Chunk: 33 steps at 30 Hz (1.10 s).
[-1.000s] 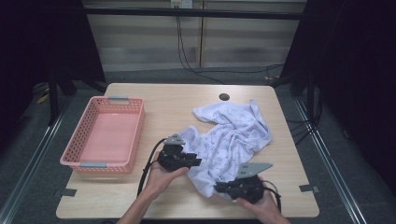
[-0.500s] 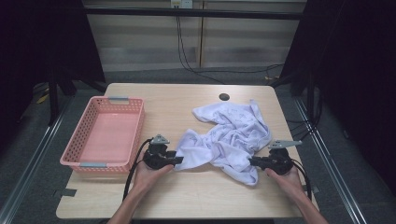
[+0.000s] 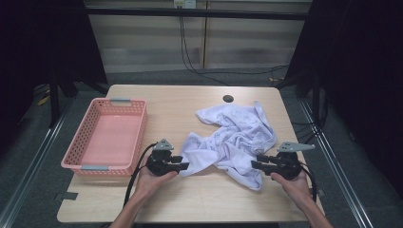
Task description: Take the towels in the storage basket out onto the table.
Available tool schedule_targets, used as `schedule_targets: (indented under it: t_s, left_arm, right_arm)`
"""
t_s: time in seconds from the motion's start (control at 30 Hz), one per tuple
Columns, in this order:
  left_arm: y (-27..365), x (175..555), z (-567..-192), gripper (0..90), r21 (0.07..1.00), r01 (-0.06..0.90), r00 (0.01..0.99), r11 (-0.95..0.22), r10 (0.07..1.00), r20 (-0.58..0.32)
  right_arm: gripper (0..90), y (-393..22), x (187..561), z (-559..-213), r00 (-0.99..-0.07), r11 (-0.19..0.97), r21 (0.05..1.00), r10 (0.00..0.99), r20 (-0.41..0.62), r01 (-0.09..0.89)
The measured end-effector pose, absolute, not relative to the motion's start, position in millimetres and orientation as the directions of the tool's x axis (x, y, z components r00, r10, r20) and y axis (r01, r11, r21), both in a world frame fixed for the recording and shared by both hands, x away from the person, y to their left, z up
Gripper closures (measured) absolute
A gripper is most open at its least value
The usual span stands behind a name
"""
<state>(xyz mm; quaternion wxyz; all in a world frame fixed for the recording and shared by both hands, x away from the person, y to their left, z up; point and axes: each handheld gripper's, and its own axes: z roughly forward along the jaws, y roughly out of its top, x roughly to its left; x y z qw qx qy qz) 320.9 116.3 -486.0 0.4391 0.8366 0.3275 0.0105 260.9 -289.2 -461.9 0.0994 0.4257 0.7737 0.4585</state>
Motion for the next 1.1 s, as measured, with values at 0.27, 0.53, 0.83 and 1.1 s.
schedule_targets:
  t_s: [0.27, 0.53, 0.83, 1.1]
  left_arm:
    - [100, 325, -502, 41.7, 0.712, 0.520, 0.807, -0.472, 0.545, -0.228]
    - [98, 307, -500, 66.3, 0.712, 0.408, 0.861, -0.571, 0.500, -0.093]
    - [104, 291, -496, 88.3, 0.702, 0.417, 0.890, -0.578, 0.418, -0.185]
    - [133, 291, -462, 88.4, 0.816, 0.445, 0.862, -0.368, 0.424, -0.279]
  right_arm:
    - [45.6, -253, 273, -483, -0.652, 0.323, 0.740, 0.732, 0.200, 0.590]
    - [79.1, -262, 273, -486, -0.607, 0.274, 0.746, 0.765, 0.214, 0.607]
    - [77.5, -279, 272, -475, -0.590, 0.176, 0.786, 0.759, 0.275, 0.592]
    - [78.0, -295, 266, -461, -0.590, 0.114, 0.820, 0.750, 0.299, 0.561]
